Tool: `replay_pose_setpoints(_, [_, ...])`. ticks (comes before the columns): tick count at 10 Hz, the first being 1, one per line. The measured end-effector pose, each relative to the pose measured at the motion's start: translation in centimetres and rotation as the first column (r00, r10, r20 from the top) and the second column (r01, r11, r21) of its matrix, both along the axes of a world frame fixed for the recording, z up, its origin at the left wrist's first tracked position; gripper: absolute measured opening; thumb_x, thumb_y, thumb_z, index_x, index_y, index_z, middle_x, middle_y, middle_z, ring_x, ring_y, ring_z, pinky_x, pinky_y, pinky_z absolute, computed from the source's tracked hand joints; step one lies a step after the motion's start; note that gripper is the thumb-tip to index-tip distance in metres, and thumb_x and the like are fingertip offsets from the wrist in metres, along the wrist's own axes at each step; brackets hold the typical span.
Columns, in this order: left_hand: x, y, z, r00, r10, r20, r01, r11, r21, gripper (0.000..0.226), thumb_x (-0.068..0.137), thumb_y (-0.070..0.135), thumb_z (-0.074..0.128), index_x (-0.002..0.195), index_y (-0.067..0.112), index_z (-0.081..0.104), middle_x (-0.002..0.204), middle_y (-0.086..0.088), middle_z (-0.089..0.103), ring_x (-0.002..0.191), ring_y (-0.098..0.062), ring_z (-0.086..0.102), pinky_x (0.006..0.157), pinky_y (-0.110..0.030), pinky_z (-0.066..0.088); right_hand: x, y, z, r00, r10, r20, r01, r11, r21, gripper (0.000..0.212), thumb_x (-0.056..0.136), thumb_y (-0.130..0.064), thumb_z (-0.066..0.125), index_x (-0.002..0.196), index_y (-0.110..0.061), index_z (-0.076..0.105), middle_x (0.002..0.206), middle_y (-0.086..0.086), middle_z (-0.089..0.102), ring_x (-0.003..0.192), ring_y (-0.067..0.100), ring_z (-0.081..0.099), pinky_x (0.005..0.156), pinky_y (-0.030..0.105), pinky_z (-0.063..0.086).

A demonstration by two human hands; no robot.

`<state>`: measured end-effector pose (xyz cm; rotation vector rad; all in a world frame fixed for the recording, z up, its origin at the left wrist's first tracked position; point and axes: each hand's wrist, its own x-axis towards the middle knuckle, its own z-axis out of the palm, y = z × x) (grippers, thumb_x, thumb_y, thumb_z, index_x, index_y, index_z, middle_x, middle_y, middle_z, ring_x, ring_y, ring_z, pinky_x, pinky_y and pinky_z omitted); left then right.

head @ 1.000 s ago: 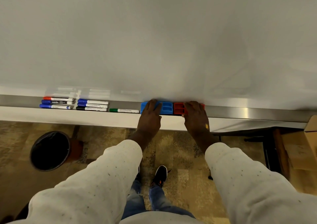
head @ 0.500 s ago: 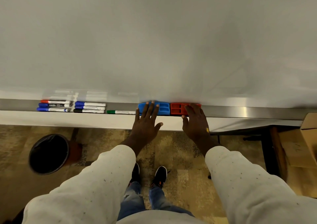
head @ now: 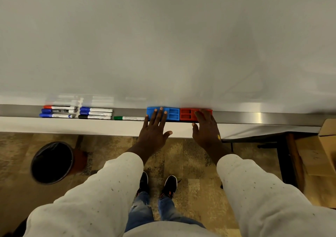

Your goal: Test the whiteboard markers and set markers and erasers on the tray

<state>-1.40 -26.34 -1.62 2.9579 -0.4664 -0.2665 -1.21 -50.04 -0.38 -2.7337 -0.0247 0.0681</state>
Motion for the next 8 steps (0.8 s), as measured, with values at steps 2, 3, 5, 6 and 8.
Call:
replay_pose_setpoints(2, [-0.1,0.1,0.1,1.000,-0.001,-0.011,0.001,1.000,-0.001,0.084,0.095,0.067,0.022,0.155,0.017,-0.007,0.163,-0.005,-0.010,0.149,-0.025,-0.012,0.121,-0.050,0.006,0.2,0.0,0.8,0.999,0.010,-0.047,-0.014,0.997,-0.080,0.054,0.089,-0.031,0.062,0.140,-0.019,0.046,0.147,0.007,0.041,0.134,0.033,0.039,0.113,0.048,0.033])
replay_pose_setpoints(3, [-0.1,0.2,0.2,1.000,-0.003,-0.030,0.003,1.000,-0.003,0.085,0.094,0.069,0.022,0.155,0.018,-0.009,0.162,-0.005,-0.011,0.149,-0.025,-0.013,0.121,-0.051,0.006,0.1,0.0,1.1,0.998,0.007,-0.056,-0.012,0.995,-0.101,0.054,0.091,-0.033,0.061,0.140,-0.020,0.045,0.147,0.006,0.041,0.135,0.032,0.039,0.115,0.047,0.030])
replay_pose_setpoints(5, [-0.1,0.1,0.8,0.998,0.017,-0.067,-0.017,1.000,0.004,0.089,0.092,0.072,0.023,0.154,0.017,-0.010,0.162,-0.005,-0.012,0.148,-0.025,-0.013,0.121,-0.051,0.006,0.0,0.1,1.6,0.996,0.029,-0.086,-0.041,0.989,-0.139,0.057,0.093,-0.045,0.053,0.143,-0.021,0.042,0.152,0.006,0.036,0.142,0.031,0.030,0.120,0.049,0.019])
replay_pose_setpoints(6, [-0.4,0.3,1.4,0.998,0.042,-0.056,-0.042,0.999,0.002,0.091,0.091,0.074,0.019,0.155,0.015,-0.006,0.162,-0.006,-0.010,0.149,-0.024,-0.012,0.121,-0.050,0.004,-0.3,0.3,2.0,0.996,0.044,-0.073,-0.056,0.984,-0.169,0.065,0.093,-0.059,0.043,0.146,-0.022,0.036,0.153,0.006,0.035,0.144,0.030,0.027,0.120,0.051,0.016])
replay_pose_setpoints(8, [-1.0,1.2,3.0,1.000,0.016,-0.001,-0.016,1.000,0.018,0.092,0.090,0.076,0.012,0.154,0.014,-0.009,0.162,-0.008,-0.010,0.149,-0.025,-0.012,0.121,-0.049,0.005,-1.3,1.4,2.5,0.996,0.066,-0.066,-0.079,0.972,-0.220,0.074,0.092,-0.069,0.031,0.151,-0.023,0.027,0.156,0.004,0.031,0.146,0.028,0.022,0.121,0.050,0.012])
